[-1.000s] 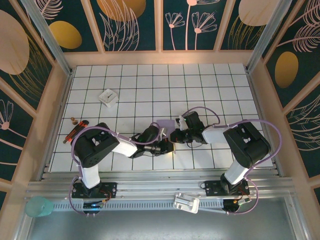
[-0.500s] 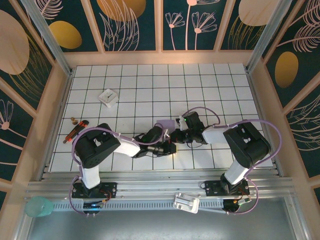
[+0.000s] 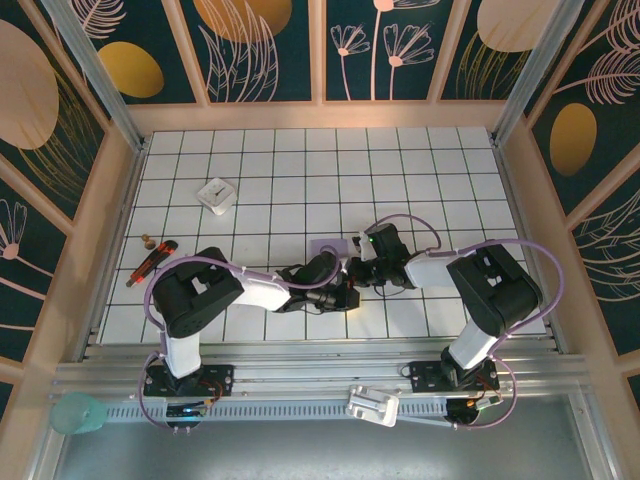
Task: Fold a paper plane with a square sheet of paper (pick it up from the middle)
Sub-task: Third fold the triangle at the center of the table.
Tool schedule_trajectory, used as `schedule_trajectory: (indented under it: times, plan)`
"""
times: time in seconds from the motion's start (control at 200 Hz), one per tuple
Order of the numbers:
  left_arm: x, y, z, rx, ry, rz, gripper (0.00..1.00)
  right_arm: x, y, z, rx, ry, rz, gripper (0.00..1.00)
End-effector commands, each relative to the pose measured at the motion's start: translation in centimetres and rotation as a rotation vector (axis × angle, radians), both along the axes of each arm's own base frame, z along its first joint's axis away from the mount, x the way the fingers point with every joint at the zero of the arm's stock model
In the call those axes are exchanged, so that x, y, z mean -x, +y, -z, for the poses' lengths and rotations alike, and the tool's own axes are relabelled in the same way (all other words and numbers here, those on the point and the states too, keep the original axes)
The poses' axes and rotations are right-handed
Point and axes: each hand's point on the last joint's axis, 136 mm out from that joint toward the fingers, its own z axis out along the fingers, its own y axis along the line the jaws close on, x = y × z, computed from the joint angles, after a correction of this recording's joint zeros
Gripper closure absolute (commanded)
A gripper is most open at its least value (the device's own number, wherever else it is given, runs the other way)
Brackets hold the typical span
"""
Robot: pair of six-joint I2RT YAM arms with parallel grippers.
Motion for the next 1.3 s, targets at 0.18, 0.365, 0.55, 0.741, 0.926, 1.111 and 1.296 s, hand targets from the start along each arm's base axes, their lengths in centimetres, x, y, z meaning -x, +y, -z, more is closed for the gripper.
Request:
schedule_trajectory:
  times: [0.18,0.365,0.55,0.741,0.926,1.111,1.296]
  plan:
    - [1.5,-0.1,-3.9,0.090,-0.067,0.058,1.00,2.7,-3.1,4.1,0.167,0.107,0.034,1.00]
    - [-1.2,3.5,-5.8,0.177,-0.081,-0.105,1.00,2.7,-3.1,4.1,0.168,0.104,0.033,1.00]
    - [-3.8,6.1,-5.7,0.156,-0.099,-0.222,1.00,2.6,-3.0,4.1,0.167,0.103,0.030,1.00]
    - [-6.3,7.5,-5.1,0.122,-0.095,-0.304,1.00,2.5,-2.9,4.0,0.164,0.104,0.029,1.00]
    - [-7.4,6.9,-4.3,0.057,-0.111,-0.279,1.00,2.4,-2.8,4.0,0.163,0.104,0.025,1.00]
    - [-8.0,6.6,-2.1,-0.007,-0.096,-0.261,1.00,2.3,-2.6,3.9,0.160,0.102,0.021,1.00]
    - [-7.7,7.0,-0.3,-0.069,-0.078,-0.236,1.00,2.4,-2.6,3.9,0.160,0.102,0.018,1.00]
